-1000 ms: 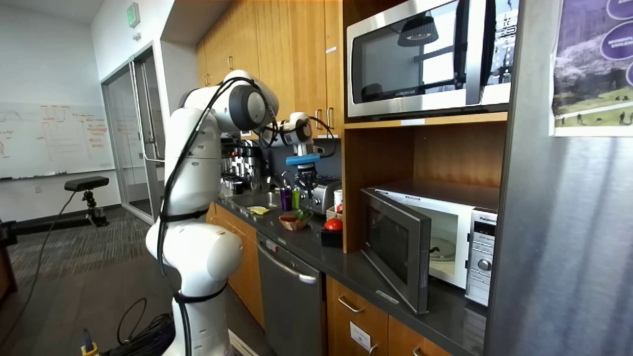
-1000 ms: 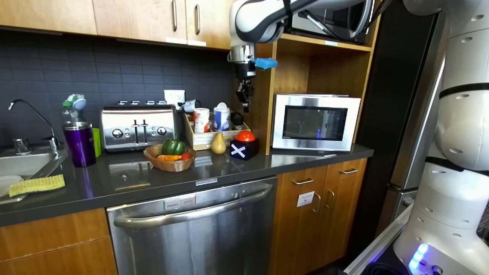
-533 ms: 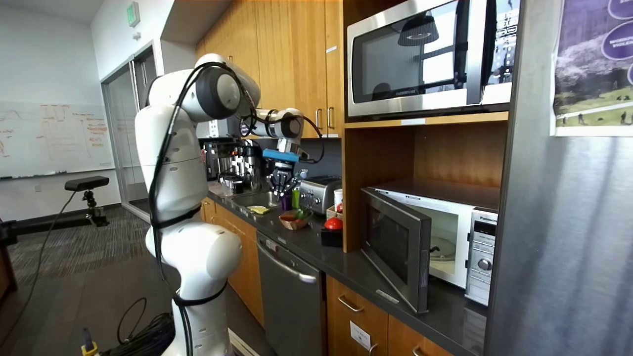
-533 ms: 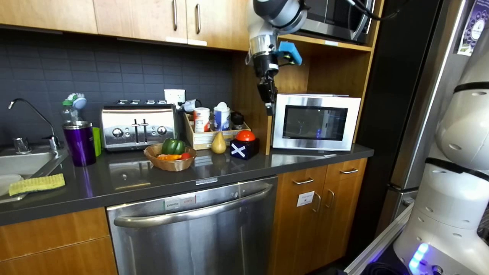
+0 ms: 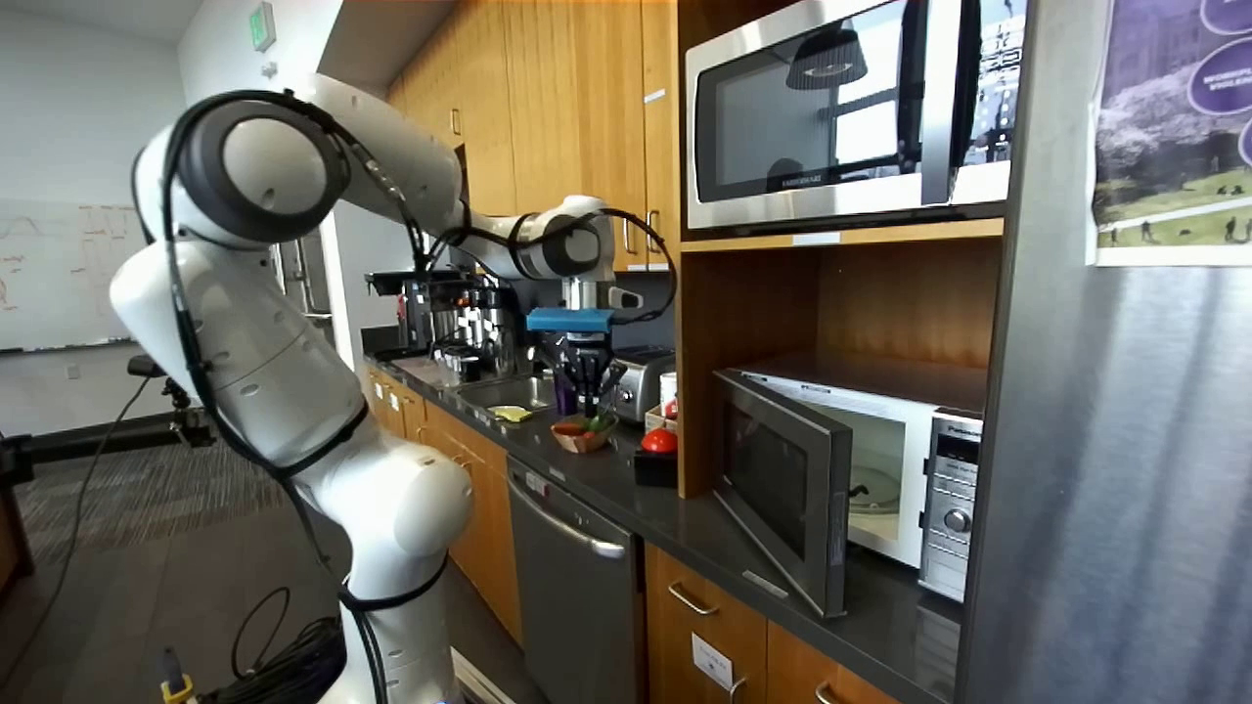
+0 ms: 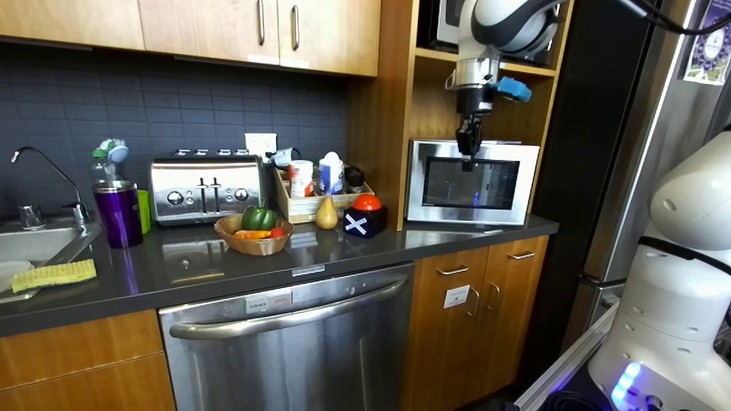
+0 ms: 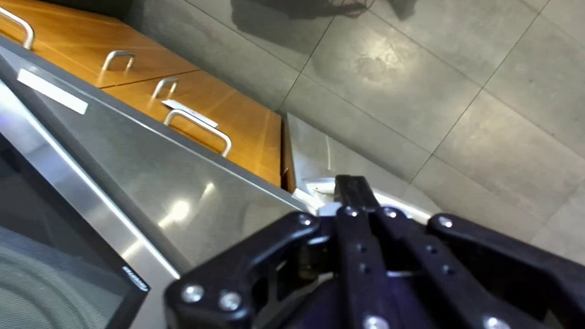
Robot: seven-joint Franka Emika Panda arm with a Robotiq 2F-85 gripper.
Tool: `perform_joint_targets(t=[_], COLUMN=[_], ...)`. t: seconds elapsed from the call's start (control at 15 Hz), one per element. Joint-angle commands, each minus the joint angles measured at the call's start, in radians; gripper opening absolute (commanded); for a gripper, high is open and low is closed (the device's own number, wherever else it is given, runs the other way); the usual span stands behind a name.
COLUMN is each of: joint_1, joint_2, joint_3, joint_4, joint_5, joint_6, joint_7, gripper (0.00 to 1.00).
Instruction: Press the big orange button
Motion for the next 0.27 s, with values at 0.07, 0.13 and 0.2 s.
perform_joint_targets(t=[0.07, 0.13, 0.2], joint_1=[-0.026, -0.043, -0.052], joint_2=[-0.111, -0.162, -0.203], joint_3=[-0.054, -0.073, -0.085], joint_4=[-0.078, -0.110, -0.134], joint_5=[-0.016, -0.019, -0.020], joint_6=[0.027, 0.033, 0.035], joint_7=[0.007, 0.007, 0.007], gripper=[0.01, 0.01, 0.01])
